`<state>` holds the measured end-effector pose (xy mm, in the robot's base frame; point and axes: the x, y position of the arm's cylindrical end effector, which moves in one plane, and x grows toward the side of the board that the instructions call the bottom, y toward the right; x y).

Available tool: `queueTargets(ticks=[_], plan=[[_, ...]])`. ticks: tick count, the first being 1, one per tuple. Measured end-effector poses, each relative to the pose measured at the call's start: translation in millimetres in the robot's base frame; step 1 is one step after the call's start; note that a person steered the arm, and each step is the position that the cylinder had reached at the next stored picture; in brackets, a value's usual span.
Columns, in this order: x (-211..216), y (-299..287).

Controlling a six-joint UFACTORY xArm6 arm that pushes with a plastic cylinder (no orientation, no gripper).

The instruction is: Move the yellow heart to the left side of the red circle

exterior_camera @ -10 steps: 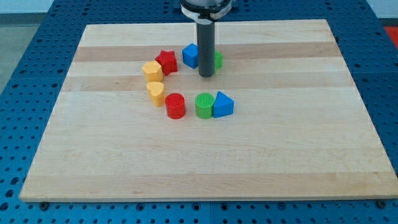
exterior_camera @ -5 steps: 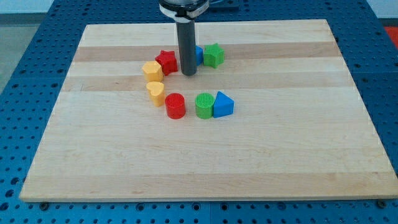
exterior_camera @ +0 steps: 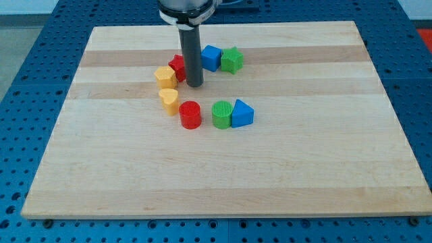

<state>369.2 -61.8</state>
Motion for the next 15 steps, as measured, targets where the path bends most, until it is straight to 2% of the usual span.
queueTargets(ticks=[3,7,8,9,12,15], plan=[[-0.1,-39.1],[-13.5,-25.9],[-3.4,-25.7],[26.8,-25.7],[55.0,-25.7],[46.3,31.3]])
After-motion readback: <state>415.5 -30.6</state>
